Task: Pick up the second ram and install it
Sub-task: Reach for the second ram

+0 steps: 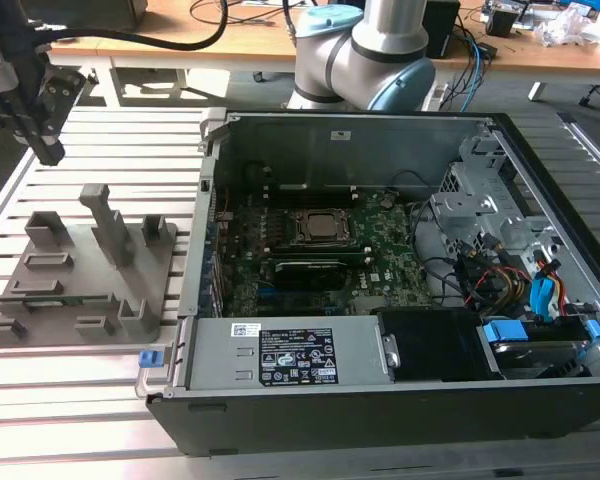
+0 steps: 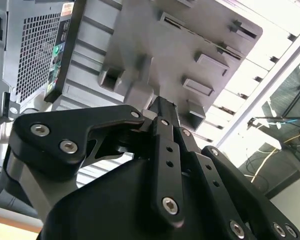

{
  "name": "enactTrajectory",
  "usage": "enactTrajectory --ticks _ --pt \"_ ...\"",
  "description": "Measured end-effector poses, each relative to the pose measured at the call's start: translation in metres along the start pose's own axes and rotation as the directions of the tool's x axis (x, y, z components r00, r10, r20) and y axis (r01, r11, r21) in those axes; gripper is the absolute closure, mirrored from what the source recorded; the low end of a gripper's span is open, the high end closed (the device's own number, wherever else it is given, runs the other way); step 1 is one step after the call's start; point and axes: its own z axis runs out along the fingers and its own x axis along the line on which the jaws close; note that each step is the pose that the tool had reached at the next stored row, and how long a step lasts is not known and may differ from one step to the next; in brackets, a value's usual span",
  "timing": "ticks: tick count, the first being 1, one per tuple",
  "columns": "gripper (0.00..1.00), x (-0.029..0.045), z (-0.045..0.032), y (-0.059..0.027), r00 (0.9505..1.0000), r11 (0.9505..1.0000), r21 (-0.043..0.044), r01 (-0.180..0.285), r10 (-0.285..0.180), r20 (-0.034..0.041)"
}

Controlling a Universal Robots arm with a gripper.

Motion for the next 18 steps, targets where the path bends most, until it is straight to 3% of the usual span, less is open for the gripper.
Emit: enactTrajectory --ticks 7,9,11,13,18 --pt "0.89 0.0281 -0.0006 -0.0021 1.0 1.0 0.0 0.0 0.0 0.0" --pt "0.89 0.0416 -0.0008 -0.0031 1.0 1.0 0.0 0.0 0.0 0.0" --pt "0.89 0.0495 -0.001 -0.0036 1.0 1.0 0.0001 0.0 0.0 0.0" --pt "0.89 0.0532 -0.001 -0.007 1.0 1.0 0.0 0.0 0.0 0.0" --pt "0.89 0.0527 -0.0002 -0.0146 1.0 1.0 0.001 0.0 0.0 0.0"
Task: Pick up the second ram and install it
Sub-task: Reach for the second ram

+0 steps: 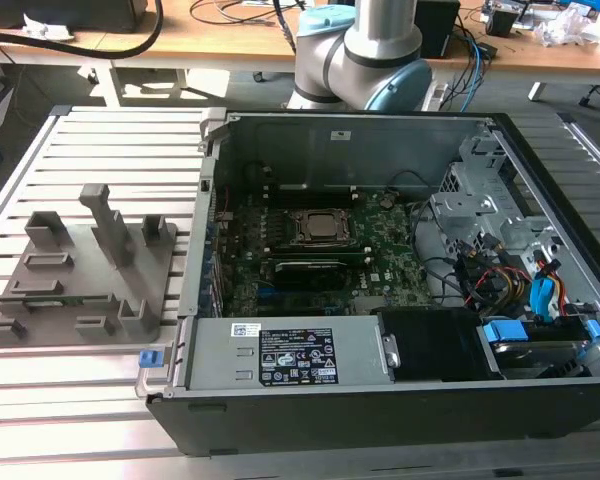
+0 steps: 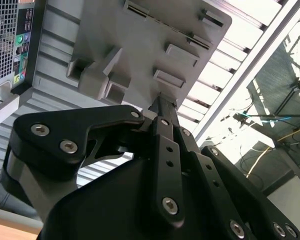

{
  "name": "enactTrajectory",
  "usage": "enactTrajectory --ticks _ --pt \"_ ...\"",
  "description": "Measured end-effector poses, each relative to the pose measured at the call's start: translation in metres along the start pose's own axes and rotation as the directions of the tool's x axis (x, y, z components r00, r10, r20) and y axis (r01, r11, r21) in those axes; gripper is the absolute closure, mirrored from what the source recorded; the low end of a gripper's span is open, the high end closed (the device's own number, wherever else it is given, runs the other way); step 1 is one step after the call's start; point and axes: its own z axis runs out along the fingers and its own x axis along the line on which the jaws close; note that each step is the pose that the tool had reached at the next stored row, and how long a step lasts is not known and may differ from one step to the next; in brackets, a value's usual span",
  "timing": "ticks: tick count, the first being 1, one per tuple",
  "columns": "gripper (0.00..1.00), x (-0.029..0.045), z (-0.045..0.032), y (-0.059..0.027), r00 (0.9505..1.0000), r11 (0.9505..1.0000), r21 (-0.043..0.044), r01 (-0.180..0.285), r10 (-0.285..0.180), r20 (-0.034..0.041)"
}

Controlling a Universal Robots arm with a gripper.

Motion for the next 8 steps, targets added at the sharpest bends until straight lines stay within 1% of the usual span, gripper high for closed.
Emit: enactTrajectory --ticks 2,3,6,8 --pt "0.89 -0.0005 0.0003 -0.0048 1.0 1.0 -0.0001 0.0 0.0 0.0001" --pt "0.89 -0.0013 0.0006 -0.0087 1.0 1.0 0.0001 0.0 0.0 0.0002" --pt "0.89 -0.0037 0.0008 -0.0133 1.0 1.0 0.0001 0.0 0.0 0.0001" --pt "0.89 -0.0037 0.0008 -0.0135 1.0 1.0 0.0001 0.0 0.0 0.0001"
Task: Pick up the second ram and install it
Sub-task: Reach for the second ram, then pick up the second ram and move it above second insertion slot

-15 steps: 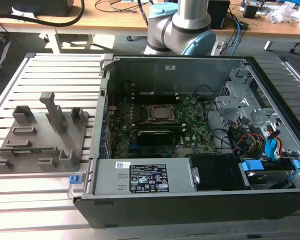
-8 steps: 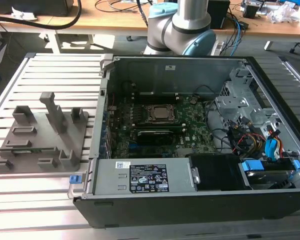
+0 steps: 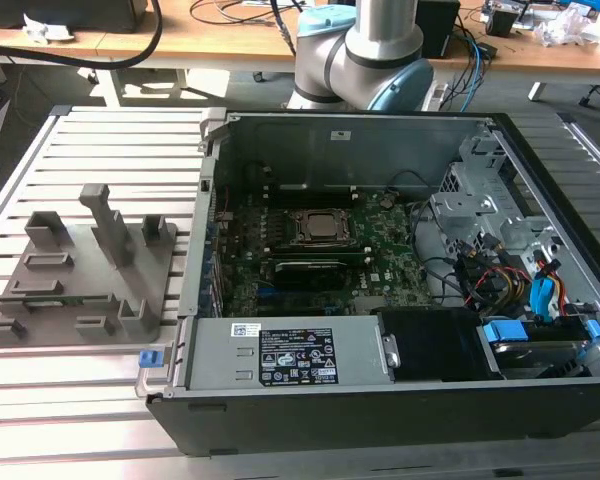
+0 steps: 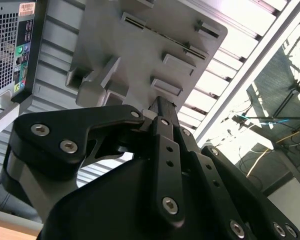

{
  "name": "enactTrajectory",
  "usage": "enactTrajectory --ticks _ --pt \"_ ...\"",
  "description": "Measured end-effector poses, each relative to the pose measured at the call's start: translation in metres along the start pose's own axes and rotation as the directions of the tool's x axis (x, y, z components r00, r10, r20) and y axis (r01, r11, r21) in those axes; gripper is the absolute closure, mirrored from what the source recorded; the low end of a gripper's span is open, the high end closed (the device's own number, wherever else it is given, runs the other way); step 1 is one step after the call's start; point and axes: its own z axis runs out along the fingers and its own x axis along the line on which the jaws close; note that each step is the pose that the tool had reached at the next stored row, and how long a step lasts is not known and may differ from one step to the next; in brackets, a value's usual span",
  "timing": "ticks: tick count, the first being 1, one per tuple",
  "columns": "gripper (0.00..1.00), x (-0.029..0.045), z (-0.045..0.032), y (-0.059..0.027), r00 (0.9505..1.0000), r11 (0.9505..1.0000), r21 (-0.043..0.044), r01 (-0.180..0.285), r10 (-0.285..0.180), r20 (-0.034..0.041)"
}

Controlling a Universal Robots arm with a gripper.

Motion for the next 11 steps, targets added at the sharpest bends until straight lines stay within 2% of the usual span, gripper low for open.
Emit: enactTrajectory --ticks 11 --pt "0.89 0.0 0.0 -0.0005 1.0 1.0 0.0 0.0 0.0 0.0"
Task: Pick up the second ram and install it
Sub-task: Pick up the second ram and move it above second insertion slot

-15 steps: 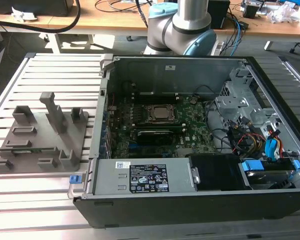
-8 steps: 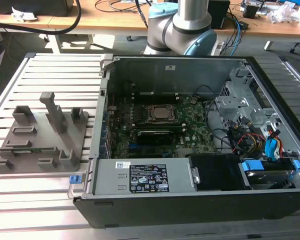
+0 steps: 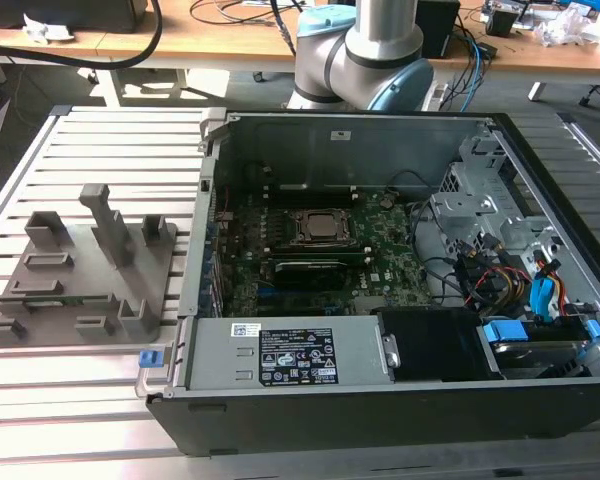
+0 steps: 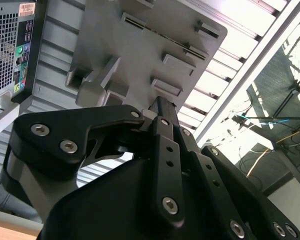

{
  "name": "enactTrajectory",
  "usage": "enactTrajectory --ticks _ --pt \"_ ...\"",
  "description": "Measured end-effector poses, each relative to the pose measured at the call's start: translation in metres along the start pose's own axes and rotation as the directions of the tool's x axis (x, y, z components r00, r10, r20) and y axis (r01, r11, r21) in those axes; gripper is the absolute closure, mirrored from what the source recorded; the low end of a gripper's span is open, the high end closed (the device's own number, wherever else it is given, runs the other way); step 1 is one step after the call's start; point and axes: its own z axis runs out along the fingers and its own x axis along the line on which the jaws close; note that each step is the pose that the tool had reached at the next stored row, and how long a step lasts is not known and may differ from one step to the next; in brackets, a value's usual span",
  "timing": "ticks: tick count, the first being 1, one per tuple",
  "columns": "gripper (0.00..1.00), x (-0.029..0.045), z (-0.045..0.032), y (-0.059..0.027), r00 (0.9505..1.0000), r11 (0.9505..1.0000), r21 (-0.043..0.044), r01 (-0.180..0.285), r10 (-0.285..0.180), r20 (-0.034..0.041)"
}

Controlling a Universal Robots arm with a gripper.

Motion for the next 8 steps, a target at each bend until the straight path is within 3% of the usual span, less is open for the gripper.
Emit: enactTrajectory --ticks 4,8 --pt "0.89 0.0 0.0 0.0 0.9999 0.9999 -0.0004 0.015 -0.015 -0.0007" --pt "0.89 0.0 0.0 0.0 0.9948 0.9948 -0.0027 0.102 -0.102 -0.0043"
